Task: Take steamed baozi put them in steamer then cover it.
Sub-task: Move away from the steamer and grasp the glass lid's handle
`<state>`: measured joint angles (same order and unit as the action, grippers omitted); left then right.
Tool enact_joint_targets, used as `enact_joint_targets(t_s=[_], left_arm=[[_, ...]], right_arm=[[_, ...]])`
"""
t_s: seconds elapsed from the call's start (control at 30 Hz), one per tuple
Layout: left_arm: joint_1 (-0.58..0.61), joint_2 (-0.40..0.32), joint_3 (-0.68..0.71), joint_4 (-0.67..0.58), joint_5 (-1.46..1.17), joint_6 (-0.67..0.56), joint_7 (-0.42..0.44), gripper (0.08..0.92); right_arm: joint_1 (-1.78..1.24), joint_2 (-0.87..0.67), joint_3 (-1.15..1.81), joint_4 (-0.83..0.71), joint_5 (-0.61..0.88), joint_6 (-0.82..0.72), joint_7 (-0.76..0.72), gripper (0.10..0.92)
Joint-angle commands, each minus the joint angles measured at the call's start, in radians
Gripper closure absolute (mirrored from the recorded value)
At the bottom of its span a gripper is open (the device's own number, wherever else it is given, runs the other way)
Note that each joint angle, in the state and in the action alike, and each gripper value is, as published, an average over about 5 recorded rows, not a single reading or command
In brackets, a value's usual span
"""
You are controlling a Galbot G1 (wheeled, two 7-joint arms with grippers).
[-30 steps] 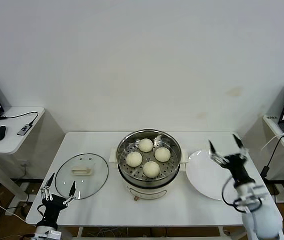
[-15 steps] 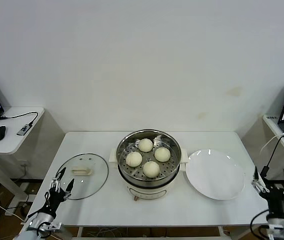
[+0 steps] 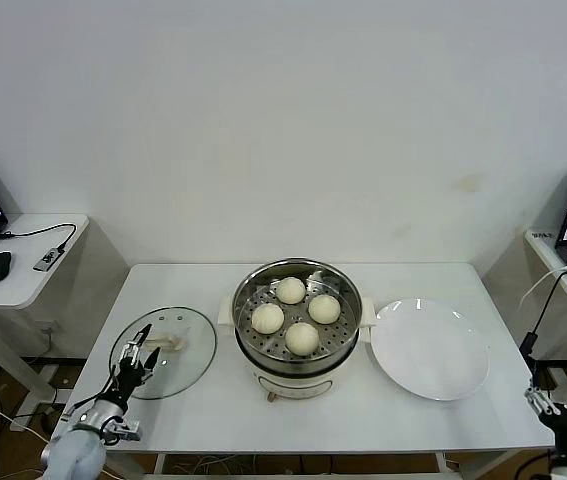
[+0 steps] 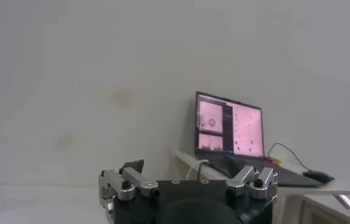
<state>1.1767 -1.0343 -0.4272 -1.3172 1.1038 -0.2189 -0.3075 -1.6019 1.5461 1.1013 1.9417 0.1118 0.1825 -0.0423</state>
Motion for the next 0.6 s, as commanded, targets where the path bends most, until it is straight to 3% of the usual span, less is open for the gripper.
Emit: enact_joint_targets(t_s=[0.03,0.6], left_arm=[[-0.112,0.010,0.048,0.091,0.042,0.011,0.000,0.177],[-0.180,-0.001,0.074,0.142,0.029,0.018,0.014,0.177]], right_arm=[[-0.018,0.019,0.022,-0.013,-0.004,0.010,0.010,0.203],[-0.018,0.021,0.001,-0.034,-0.024,0.021,0.006,0.203]])
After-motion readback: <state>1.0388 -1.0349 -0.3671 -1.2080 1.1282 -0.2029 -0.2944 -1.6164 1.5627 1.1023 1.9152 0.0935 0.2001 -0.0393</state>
